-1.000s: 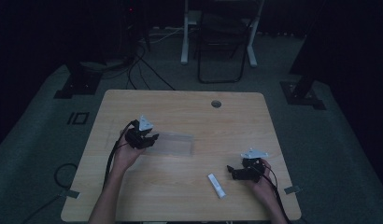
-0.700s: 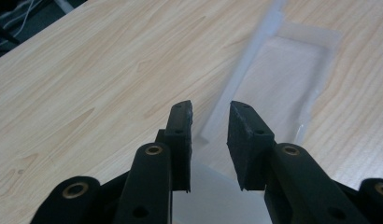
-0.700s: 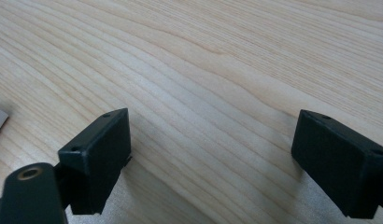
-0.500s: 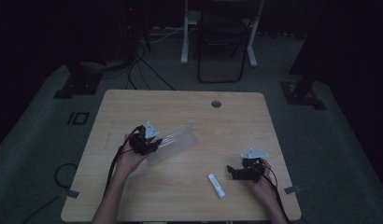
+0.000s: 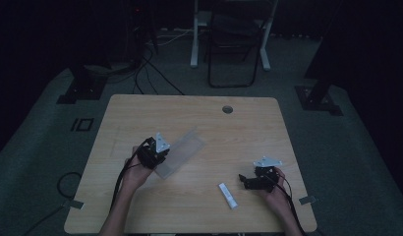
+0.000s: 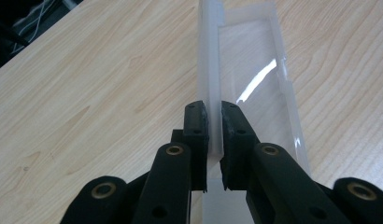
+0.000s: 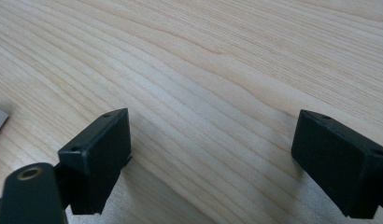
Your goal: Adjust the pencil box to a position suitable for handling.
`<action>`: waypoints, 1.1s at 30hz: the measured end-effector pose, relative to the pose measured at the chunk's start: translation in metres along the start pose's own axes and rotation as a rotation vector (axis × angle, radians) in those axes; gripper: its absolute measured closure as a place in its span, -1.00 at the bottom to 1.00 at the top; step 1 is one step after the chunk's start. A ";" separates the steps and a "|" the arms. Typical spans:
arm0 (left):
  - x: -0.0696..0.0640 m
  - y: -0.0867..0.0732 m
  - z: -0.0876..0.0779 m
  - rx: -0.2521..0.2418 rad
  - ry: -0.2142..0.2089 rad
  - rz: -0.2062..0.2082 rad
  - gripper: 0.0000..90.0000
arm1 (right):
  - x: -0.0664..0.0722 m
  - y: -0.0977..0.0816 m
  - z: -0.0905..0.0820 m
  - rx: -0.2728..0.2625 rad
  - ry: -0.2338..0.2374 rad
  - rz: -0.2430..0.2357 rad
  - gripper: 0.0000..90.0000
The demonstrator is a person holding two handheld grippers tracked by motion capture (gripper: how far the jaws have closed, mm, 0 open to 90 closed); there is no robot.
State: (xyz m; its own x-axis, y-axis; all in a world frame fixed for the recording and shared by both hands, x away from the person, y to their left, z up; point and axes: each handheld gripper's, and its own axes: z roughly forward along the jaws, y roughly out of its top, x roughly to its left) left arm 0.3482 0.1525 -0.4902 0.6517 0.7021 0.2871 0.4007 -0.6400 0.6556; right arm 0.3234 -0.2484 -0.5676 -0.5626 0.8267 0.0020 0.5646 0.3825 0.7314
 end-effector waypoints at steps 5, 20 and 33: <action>-0.005 -0.004 -0.005 0.002 0.006 -0.002 0.84 | 0.000 0.000 0.000 0.000 0.000 0.000 -0.74; -0.010 -0.008 -0.018 -0.051 0.001 -0.076 0.32 | 0.000 0.000 0.000 0.000 0.000 0.000 -0.74; -0.015 -0.007 -0.036 -0.120 -0.014 -0.096 0.11 | 0.000 0.000 0.000 0.000 0.000 0.001 -0.74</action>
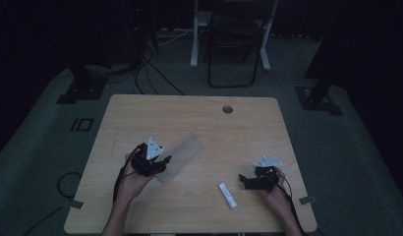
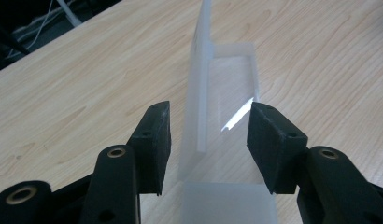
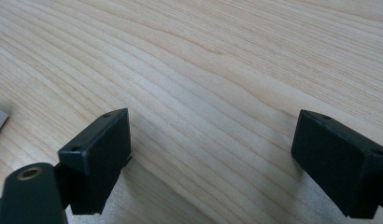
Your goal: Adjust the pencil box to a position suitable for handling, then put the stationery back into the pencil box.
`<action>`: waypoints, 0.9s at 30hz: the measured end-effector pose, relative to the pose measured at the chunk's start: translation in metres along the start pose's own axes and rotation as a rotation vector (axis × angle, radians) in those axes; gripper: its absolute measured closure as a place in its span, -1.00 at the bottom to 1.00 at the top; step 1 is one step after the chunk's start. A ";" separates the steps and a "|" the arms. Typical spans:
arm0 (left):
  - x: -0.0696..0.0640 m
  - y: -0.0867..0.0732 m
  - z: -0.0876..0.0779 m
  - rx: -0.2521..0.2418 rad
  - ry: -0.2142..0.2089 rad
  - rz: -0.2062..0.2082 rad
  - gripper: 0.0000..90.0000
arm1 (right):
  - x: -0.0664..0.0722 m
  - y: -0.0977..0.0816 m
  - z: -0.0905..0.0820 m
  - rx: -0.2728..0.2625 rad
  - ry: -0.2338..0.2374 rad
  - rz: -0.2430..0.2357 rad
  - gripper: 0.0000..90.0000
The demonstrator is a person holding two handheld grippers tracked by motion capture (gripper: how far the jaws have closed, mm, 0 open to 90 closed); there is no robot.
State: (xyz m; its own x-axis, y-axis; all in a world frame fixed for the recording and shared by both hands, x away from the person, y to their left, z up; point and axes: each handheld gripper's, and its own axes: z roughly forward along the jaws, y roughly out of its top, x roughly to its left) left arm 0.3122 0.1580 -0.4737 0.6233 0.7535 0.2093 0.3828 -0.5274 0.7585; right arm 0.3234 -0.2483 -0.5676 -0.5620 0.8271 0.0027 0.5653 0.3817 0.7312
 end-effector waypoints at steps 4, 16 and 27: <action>-0.005 0.003 -0.005 -0.023 -0.003 0.003 0.10 | 0.000 0.000 0.000 0.000 0.000 -0.001 -0.74; -0.024 0.017 -0.009 -0.068 -0.048 0.036 0.09 | 0.000 0.000 0.000 -0.001 0.000 0.000 -0.74; -0.044 0.026 0.001 -0.082 -0.098 0.069 0.08 | 0.000 0.000 0.000 -0.001 0.000 0.000 -0.74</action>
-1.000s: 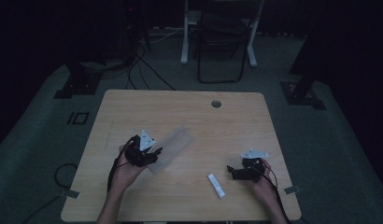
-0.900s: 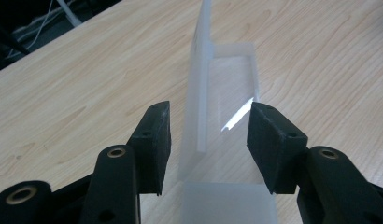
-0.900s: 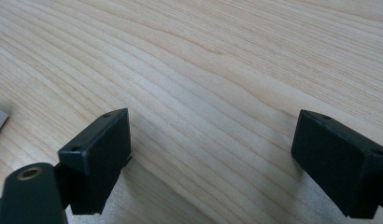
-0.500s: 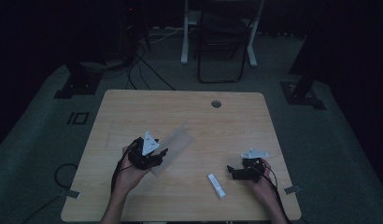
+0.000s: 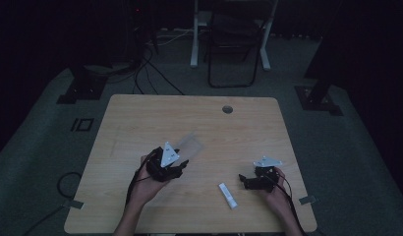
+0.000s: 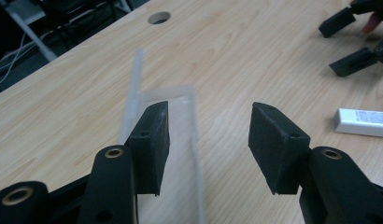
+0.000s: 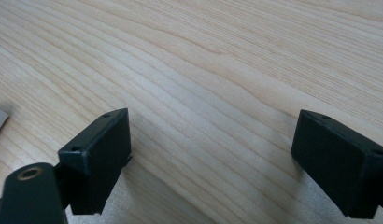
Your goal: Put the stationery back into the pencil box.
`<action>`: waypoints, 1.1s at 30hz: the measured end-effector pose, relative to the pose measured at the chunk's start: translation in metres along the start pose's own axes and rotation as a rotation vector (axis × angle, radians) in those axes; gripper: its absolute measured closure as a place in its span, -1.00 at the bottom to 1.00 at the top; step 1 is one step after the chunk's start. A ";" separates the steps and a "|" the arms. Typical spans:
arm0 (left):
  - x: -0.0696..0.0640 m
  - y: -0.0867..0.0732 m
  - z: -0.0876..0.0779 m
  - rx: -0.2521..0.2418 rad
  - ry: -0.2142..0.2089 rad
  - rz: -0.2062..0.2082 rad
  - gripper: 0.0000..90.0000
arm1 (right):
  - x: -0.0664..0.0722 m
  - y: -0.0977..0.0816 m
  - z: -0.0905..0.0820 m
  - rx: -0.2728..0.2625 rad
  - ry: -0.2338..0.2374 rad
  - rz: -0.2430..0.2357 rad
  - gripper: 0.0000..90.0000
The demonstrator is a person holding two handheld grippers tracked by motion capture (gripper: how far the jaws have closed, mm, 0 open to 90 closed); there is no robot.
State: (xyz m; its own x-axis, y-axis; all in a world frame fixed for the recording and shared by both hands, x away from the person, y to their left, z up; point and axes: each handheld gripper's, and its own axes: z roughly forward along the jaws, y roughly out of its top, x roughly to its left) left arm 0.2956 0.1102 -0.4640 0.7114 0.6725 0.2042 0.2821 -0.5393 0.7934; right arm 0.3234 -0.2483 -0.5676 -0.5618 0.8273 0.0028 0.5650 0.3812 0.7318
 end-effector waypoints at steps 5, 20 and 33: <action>-0.012 0.005 0.009 0.004 -0.034 0.035 0.08 | 0.000 0.000 0.000 0.000 0.000 -0.002 -0.74; -0.032 0.016 0.032 0.004 -0.117 0.051 0.08 | 0.000 0.000 0.000 0.000 0.000 -0.002 -0.74; -0.042 0.019 0.050 0.013 -0.171 0.048 0.08 | 0.000 0.000 0.000 0.001 0.000 0.000 -0.74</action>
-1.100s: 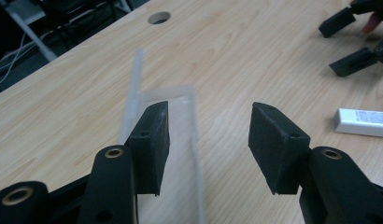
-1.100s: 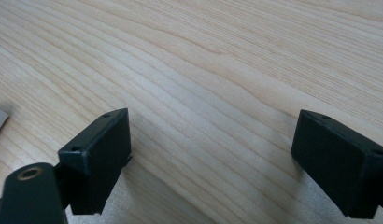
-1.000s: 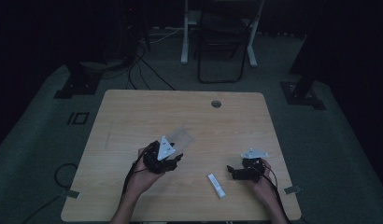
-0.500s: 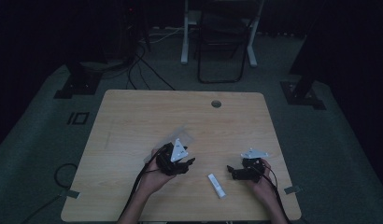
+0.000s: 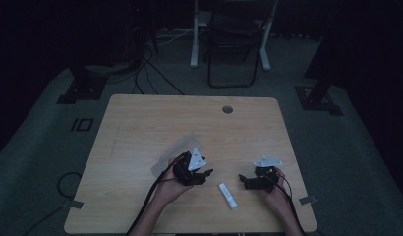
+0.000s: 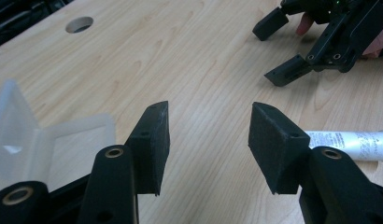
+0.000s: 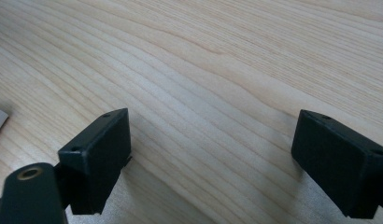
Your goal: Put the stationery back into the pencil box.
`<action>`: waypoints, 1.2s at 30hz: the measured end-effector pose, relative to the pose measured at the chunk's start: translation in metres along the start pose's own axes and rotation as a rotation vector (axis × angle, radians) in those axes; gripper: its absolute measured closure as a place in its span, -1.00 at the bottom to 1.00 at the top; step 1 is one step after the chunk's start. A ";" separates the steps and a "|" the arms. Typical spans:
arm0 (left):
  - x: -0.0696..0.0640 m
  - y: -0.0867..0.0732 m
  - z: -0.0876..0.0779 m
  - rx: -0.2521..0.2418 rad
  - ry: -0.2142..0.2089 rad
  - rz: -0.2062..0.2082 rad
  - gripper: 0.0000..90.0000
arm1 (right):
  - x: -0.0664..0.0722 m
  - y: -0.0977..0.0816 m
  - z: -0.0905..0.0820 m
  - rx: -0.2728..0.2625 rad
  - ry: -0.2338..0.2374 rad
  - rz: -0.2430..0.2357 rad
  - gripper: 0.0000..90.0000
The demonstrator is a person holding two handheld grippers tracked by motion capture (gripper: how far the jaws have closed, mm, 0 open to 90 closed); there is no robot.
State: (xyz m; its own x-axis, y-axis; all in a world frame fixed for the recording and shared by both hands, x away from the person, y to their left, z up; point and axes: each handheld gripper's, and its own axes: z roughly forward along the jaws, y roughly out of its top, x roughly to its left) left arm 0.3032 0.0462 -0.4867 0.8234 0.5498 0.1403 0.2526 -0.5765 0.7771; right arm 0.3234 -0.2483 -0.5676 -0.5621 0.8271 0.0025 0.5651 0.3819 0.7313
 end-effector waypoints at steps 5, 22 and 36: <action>-0.003 0.001 0.008 0.004 -0.015 0.000 0.08 | 0.000 0.000 0.000 -0.001 0.000 0.000 -0.74; -0.021 0.002 0.051 0.067 -0.084 0.021 0.08 | 0.000 0.000 0.000 -0.001 0.000 0.000 -0.74; -0.027 0.004 0.071 0.106 -0.118 0.023 0.08 | -0.001 0.000 0.000 -0.001 -0.013 0.013 -0.73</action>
State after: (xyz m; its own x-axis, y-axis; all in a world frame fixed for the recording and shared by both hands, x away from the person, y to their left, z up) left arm 0.3177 -0.0138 -0.5314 0.8822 0.4642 0.0797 0.2797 -0.6524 0.7044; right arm 0.3237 -0.2495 -0.5676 -0.5471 0.8371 0.0029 0.5713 0.3709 0.7322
